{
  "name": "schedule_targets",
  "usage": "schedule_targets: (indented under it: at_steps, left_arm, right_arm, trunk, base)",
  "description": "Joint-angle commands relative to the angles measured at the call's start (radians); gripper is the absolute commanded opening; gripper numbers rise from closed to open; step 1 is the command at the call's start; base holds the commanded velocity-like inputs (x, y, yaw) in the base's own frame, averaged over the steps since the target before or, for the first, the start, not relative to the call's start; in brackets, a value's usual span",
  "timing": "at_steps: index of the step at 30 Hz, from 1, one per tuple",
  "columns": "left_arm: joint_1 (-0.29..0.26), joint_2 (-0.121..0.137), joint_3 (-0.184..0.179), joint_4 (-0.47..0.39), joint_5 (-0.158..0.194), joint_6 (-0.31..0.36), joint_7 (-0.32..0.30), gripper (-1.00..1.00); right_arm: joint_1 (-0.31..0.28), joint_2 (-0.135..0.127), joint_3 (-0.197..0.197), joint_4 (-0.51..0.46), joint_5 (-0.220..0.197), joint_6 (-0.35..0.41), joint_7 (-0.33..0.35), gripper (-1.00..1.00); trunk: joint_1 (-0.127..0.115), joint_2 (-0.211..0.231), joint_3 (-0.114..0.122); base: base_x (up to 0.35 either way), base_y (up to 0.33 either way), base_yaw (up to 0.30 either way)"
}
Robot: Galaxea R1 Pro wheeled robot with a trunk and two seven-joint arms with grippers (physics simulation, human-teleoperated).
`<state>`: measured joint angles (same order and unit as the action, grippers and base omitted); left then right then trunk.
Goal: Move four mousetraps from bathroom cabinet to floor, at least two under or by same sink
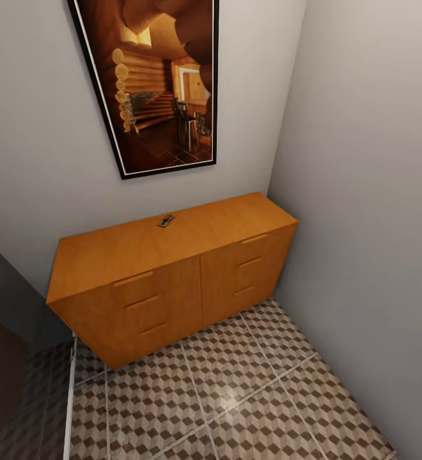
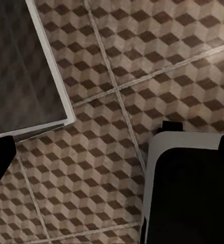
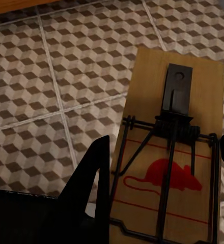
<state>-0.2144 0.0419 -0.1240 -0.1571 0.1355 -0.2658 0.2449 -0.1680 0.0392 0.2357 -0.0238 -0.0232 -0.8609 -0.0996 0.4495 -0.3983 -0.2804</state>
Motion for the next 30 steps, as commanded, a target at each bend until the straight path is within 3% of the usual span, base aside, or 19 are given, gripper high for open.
schedule_targets:
  at_steps: [1, 5, 10, 16, 20, 22, 23, 26, 30]
  left_arm:
    - [0.000, 0.000, -0.008, -0.010, 0.012, -0.005, 0.016, 1.00]
    - [0.000, 0.000, -0.009, -0.036, 0.016, -0.020, 0.056, 1.00]
    - [0.000, -0.001, -0.011, -0.025, 0.015, -0.039, 0.059, 1.00]
    - [0.000, -0.030, -0.012, 0.006, 0.015, -0.042, 0.057, 1.00]
    - [0.000, -0.034, -0.010, 0.008, 0.014, -0.041, 0.058, 1.00]
    - [0.000, -0.034, -0.008, 0.001, 0.013, -0.037, 0.059, 1.00]
    - [-0.001, -0.033, -0.006, -0.042, 0.012, -0.020, 0.064, 1.00]
    - [-0.001, -0.031, -0.006, -0.173, 0.012, 0.108, 0.067, 1.00]
    - [-0.002, -0.013, -0.005, -0.563, 0.010, 0.577, 0.067, 1.00]
  right_arm:
    - [-0.001, 0.000, 0.009, 0.001, -0.004, -0.002, -0.005, -1.00]
    - [-0.001, -0.001, 0.008, 0.001, -0.007, 0.000, -0.006, -1.00]
    - [-0.001, -0.001, 0.007, 0.001, -0.007, -0.001, -0.006, -1.00]
    - [0.000, -0.002, 0.007, 0.001, -0.006, 0.000, -0.007, -1.00]
    - [0.001, -0.002, 0.007, 0.001, -0.006, 0.001, -0.008, -1.00]
    - [0.001, -0.002, 0.007, 0.001, -0.006, 0.002, -0.008, -1.00]
    - [0.001, -0.002, 0.007, 0.001, -0.006, 0.002, -0.008, -1.00]
    - [0.001, -0.002, 0.007, 0.001, -0.006, 0.002, -0.008, -1.00]
    - [0.001, -0.002, 0.008, 0.001, -0.006, 0.002, -0.008, -1.00]
  trunk:
    - [0.000, -0.002, -0.002]
    - [0.000, -0.002, -0.002]
    - [0.000, -0.002, -0.002]
    - [0.000, -0.002, -0.002]
    - [0.000, -0.002, -0.002]
    - [0.000, -0.002, -0.002]
    - [0.000, -0.002, -0.002]
    - [0.000, -0.002, -0.002]
    - [0.000, -0.002, -0.002]
  base:
    - [0.000, 0.000, 0.000]
    - [0.000, 0.000, 0.000]
    - [0.000, 0.000, 0.000]
    - [0.000, 0.000, 0.000]
    - [0.000, 0.000, 0.000]
    - [0.000, 0.000, 0.000]
    - [0.000, 0.000, 0.000]
    - [0.000, 0.000, 0.000]
    - [0.000, 0.000, 0.000]
